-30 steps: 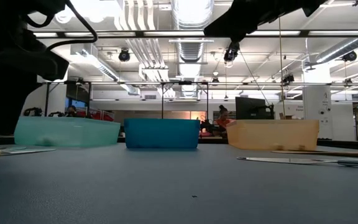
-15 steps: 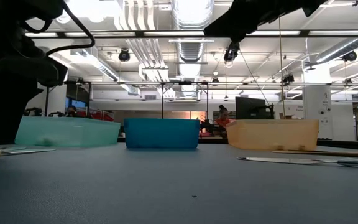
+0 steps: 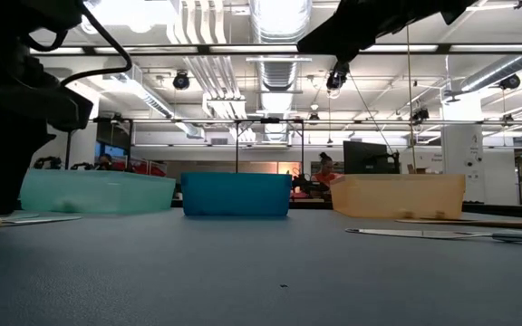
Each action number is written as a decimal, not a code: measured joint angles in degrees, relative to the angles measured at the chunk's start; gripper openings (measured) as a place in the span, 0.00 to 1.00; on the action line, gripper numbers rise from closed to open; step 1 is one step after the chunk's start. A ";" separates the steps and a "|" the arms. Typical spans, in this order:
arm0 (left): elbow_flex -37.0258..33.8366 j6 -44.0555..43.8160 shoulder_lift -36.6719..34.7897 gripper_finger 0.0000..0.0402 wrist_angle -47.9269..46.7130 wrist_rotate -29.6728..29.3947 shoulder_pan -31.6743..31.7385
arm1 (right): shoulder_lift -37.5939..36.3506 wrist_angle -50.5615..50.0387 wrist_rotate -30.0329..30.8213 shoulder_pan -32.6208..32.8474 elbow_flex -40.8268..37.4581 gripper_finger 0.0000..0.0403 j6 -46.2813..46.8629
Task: Sort silverware by color (type)
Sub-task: Put the yellow knife into the green bin
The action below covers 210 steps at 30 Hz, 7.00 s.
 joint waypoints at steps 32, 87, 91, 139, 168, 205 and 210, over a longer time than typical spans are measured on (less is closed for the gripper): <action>-3.72 -1.87 -0.09 0.22 4.85 -0.79 -0.44 | 0.02 0.02 0.02 0.00 -0.22 0.11 -0.15; -0.05 21.89 -25.83 0.02 -6.64 -7.74 20.52 | 0.02 0.04 0.06 0.00 -0.22 0.11 -1.66; -0.05 30.65 -28.59 0.02 -6.67 -7.45 29.85 | 0.02 0.04 0.07 0.00 -0.22 0.11 -1.69; 12.95 80.99 -5.38 0.02 -11.81 1.29 83.71 | -0.04 -1.88 0.13 0.00 -0.22 0.11 -1.59; 7.97 76.92 -5.42 0.02 -4.44 1.40 85.64 | -0.04 -2.93 0.13 0.00 -0.22 0.11 -1.60; 3.80 71.87 -3.70 0.02 0.93 0.21 85.55 | -0.04 -3.43 0.09 0.00 -0.22 0.11 -1.18; 3.80 71.79 -2.84 0.02 1.00 0.16 85.55 | -0.04 -3.87 0.09 0.00 -0.22 0.11 -1.18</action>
